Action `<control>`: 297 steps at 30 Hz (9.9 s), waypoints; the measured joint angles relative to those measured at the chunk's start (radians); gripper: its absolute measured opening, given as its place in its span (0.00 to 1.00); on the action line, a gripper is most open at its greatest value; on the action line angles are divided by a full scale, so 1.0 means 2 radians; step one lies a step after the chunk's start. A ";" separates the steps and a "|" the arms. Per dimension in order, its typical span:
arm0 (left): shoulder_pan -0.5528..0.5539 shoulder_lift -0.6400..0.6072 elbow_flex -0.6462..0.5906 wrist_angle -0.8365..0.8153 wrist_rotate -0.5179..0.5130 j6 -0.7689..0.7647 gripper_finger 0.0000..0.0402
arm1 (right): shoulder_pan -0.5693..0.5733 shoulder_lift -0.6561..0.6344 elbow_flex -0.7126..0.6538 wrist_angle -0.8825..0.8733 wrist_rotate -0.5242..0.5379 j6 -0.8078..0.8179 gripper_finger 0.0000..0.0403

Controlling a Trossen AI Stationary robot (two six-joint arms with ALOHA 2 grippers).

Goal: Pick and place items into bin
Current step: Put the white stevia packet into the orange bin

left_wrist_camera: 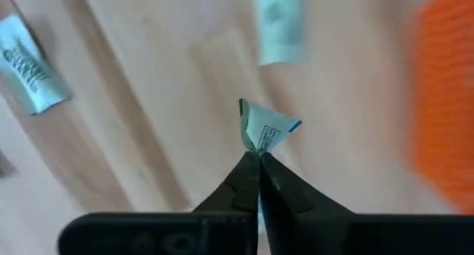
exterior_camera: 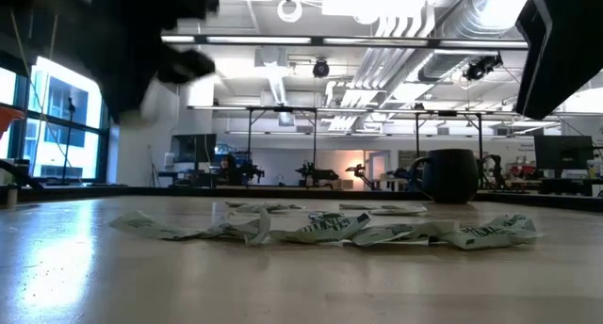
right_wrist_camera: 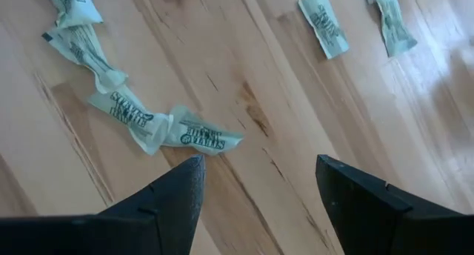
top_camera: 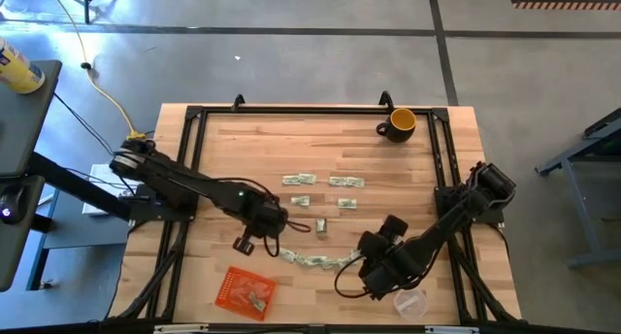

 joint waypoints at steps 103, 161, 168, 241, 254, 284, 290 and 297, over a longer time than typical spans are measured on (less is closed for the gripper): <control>-0.134 -0.033 0.088 -0.062 -0.048 -0.222 0.06 | 0.003 0.000 0.000 -0.001 0.018 -0.029 0.62; 0.266 -0.014 -0.035 0.123 0.004 0.070 0.53 | 0.028 0.000 0.000 -0.068 -0.050 0.121 0.52; 0.285 0.044 -0.043 0.184 0.007 0.077 0.53 | -0.007 0.000 0.000 -0.077 -0.037 0.108 0.52; -0.260 0.005 -0.044 0.186 -0.075 -0.405 0.31 | 0.042 0.000 0.000 -0.050 0.009 0.052 0.52; -0.065 -0.082 -0.044 0.066 -0.025 -0.248 0.39 | 0.020 0.000 -0.004 0.009 0.004 -0.022 0.52; -0.082 -0.154 -0.044 0.012 -0.132 -0.330 0.38 | -0.122 -0.001 -0.147 0.291 -0.198 -0.466 0.52; -0.082 -0.154 -0.044 0.004 -0.133 -0.330 0.38 | -0.126 0.000 -0.147 0.298 -0.207 -0.466 0.45; -0.082 -0.154 -0.044 0.003 -0.133 -0.330 0.38 | -0.131 0.000 -0.147 0.280 -0.212 -0.453 0.31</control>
